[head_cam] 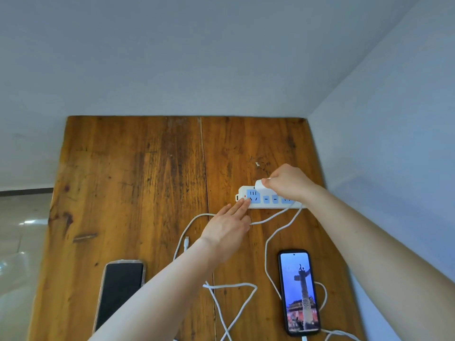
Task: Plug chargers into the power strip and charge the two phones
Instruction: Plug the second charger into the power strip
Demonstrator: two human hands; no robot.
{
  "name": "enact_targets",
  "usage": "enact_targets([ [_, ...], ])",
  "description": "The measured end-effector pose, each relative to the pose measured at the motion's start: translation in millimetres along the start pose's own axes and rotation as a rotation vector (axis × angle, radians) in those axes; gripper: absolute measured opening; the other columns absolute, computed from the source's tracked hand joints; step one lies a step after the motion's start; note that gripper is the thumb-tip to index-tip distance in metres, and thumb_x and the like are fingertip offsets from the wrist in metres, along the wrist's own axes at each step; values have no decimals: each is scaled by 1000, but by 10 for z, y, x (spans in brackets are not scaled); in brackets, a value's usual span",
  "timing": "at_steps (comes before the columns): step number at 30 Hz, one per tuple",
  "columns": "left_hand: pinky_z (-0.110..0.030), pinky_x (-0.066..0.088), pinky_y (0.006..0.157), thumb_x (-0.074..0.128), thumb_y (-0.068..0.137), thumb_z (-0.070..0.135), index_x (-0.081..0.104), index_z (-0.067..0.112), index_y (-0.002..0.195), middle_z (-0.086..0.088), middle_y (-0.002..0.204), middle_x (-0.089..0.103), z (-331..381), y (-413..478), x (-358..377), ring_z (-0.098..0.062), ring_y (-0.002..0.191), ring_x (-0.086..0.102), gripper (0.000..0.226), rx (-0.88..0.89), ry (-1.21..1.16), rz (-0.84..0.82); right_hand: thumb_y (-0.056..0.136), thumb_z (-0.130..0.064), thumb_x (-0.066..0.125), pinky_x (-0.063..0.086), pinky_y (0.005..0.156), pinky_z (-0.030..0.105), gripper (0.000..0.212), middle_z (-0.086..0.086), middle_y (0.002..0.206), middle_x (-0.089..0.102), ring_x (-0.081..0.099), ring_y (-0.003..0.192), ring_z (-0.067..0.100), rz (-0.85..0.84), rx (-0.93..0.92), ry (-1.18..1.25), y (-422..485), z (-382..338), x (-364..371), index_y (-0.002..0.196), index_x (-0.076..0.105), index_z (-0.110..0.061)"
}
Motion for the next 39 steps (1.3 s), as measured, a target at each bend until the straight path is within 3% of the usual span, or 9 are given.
enact_targets([
  [6,-41,12,119,42,101,18,49,15,127,-6,161,6,-7,12,-10,-19,147,-2,27,-28,-29,-26,86,-40,56,40,53,26,31,9,75,66,57,56,18,-61,-29,-6,56,2,1,73,61,-12],
  [12,-42,10,118,40,101,19,51,14,122,-6,161,4,-4,3,-15,-18,147,-3,25,-33,-40,-29,89,-31,56,31,45,24,31,1,54,51,45,44,13,-31,-154,-150,-26,-194,-26,64,51,-14],
  [17,-44,7,120,36,102,24,52,11,122,-8,161,-4,53,-46,42,-20,146,-11,29,-59,-32,-31,87,-31,62,35,48,24,25,-3,59,46,49,56,14,46,-233,-182,-41,-353,99,77,51,-12],
  [21,-41,-1,116,37,102,25,53,11,123,-9,160,-6,86,-52,97,-20,144,-14,30,-75,-13,11,86,-29,64,40,55,24,21,0,71,54,55,68,16,66,-238,-122,-21,-371,190,88,58,-9],
  [26,-41,-1,115,41,101,24,52,11,127,-9,161,-3,106,-56,120,-21,146,-12,31,-92,2,14,86,-31,65,31,49,19,22,-2,66,50,48,56,12,54,-187,-80,-22,-357,211,84,54,-11],
  [29,-41,-2,115,43,100,23,51,11,131,-9,161,-3,115,-51,112,-21,146,-12,34,-100,21,1,86,-32,65,41,61,24,31,7,95,65,62,81,21,56,-161,-53,-70,-330,247,104,61,-7],
  [31,-42,0,116,44,100,23,50,11,131,-10,161,-5,126,-53,110,-22,146,-13,34,-101,40,-19,86,-33,65,43,65,26,37,11,109,65,62,92,24,75,-148,-47,-90,-325,270,112,59,-6],
  [37,-45,2,117,41,100,23,48,10,132,-10,161,-9,157,-72,106,-23,146,-14,35,-122,62,-78,88,-37,60,44,62,25,37,9,108,65,57,81,18,96,-126,-109,-154,-321,291,113,58,-10],
  [39,-45,3,117,40,100,23,44,12,136,-8,161,-8,157,-93,79,-22,146,-13,37,-136,29,-68,90,-43,55,47,72,30,41,10,118,62,58,95,22,113,-138,-266,-244,-325,282,117,57,-13],
])
Point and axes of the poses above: each hand's wrist, its own y-axis towards the middle knuckle, its own x-axis out of the palm, z = x × y, the point moved 2 cm from there along y, towards the middle knuckle
